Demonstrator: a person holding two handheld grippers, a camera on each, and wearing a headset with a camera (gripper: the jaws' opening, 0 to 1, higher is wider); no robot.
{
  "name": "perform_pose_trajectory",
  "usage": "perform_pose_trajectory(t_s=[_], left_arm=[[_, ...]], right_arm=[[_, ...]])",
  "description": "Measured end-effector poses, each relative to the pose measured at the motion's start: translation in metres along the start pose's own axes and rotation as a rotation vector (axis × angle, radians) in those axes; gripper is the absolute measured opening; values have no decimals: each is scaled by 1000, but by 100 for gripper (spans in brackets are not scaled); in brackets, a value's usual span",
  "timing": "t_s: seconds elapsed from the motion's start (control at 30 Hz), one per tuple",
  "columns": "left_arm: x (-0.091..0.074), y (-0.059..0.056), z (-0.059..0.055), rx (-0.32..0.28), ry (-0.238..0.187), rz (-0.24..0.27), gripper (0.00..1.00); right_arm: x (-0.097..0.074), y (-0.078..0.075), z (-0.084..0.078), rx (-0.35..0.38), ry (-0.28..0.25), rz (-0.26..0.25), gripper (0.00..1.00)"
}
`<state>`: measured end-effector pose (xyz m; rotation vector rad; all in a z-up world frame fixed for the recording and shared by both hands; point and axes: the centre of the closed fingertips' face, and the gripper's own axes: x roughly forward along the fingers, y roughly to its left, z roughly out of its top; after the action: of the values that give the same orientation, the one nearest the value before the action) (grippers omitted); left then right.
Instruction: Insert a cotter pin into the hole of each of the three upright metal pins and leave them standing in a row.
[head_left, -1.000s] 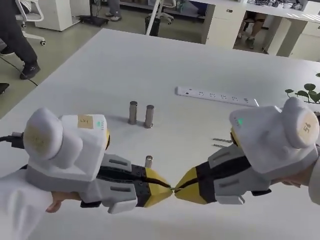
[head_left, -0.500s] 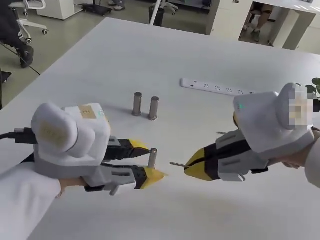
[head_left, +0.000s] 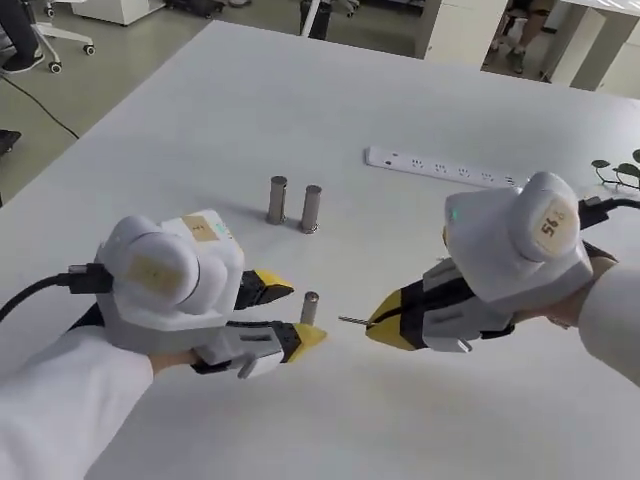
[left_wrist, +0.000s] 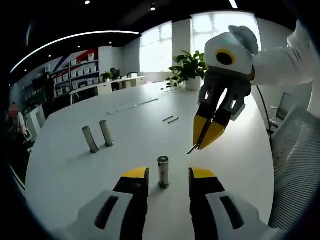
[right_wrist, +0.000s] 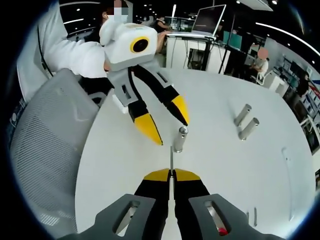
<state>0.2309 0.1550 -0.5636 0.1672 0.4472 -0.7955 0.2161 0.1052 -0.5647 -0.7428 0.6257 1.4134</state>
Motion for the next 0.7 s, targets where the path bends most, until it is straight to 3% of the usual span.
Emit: perform_pose_trajectory(t_s=[0.1,0.23,0.37,0.7], left_arm=[[4,6,-5,-8,2,18,27],[9,5,-7,-131,-39,-20,22],[12,12,-14,-131,-38,-10,21],[18,9,-17,-101,-24,-33,10]], right_arm=[[3,-5,1,0,3,-11,0],[6,-11,3,2,9,-30,0],[10,-14,5,3,13,-41,0],[17,-17,7,-6,17,-37,0]])
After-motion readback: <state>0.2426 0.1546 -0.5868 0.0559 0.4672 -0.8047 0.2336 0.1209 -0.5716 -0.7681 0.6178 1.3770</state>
